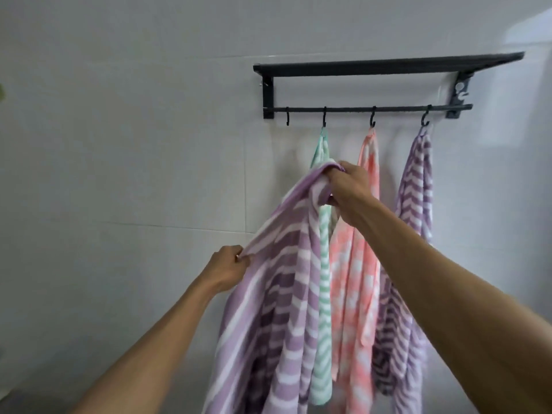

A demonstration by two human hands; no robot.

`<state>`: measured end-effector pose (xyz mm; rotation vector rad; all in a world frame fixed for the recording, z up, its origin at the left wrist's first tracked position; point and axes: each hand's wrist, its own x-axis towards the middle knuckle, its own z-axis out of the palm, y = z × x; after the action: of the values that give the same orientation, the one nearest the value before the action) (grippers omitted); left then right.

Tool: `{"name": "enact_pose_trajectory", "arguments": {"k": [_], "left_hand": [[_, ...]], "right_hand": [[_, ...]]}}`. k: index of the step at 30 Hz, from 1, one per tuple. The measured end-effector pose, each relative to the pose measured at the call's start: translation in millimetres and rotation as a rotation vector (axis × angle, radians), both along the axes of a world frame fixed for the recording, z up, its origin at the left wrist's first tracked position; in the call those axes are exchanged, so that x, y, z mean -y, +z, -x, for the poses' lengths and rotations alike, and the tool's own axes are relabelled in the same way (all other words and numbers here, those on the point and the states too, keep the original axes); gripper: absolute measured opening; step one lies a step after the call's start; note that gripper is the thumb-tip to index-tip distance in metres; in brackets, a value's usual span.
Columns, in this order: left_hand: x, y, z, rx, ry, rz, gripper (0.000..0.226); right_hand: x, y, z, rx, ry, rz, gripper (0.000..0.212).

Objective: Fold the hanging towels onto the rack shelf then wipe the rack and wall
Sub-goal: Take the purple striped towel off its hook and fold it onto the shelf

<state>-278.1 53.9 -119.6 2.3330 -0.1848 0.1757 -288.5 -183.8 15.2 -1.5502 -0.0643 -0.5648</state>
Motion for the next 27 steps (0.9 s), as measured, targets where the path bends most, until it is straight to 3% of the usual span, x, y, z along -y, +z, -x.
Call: {"name": "enact_pose_trajectory", "arguments": {"k": [5,7,8,11,15,17,22,25,26,27], "left_hand": [[29,22,34,-0.050,0.015,0.563,0.028],[48,45,43,-0.087,-0.008,0.799,0.031],[58,58,48,-0.092,-0.021,0.906,0.031],[86,99,59,-0.042,0.001,1.121,0.023],[114,135,68,-0.059,0.096,1.290,0.025],[122,139,65,-0.082,0.149,1.388,0.026],[154,158,63,0.015,0.246,1.566,0.022],[160,174,54,0.111,0.268,1.548,0.020],[166,176,49,0.157,0.234,1.526,0.012],[171,175,47,0.198,0.161,1.474,0.020]], "right_hand": [[7,-2,41,-0.019,0.103,-0.026,0.028],[11,-9,54,-0.069,0.161,0.080,0.027],[13,-12,64,-0.110,0.200,0.165,0.040],[12,-24,95,-0.160,0.284,0.444,0.107],[10,-52,127,-0.087,0.296,0.758,0.121],[20,-74,126,-0.121,0.179,0.895,0.116],[95,-116,119,-0.383,0.001,1.033,0.062],[147,-122,116,-0.392,0.078,0.786,0.024],[163,-119,116,-0.354,0.096,0.654,0.016],[173,-112,120,-0.309,0.104,0.507,0.017]]}}
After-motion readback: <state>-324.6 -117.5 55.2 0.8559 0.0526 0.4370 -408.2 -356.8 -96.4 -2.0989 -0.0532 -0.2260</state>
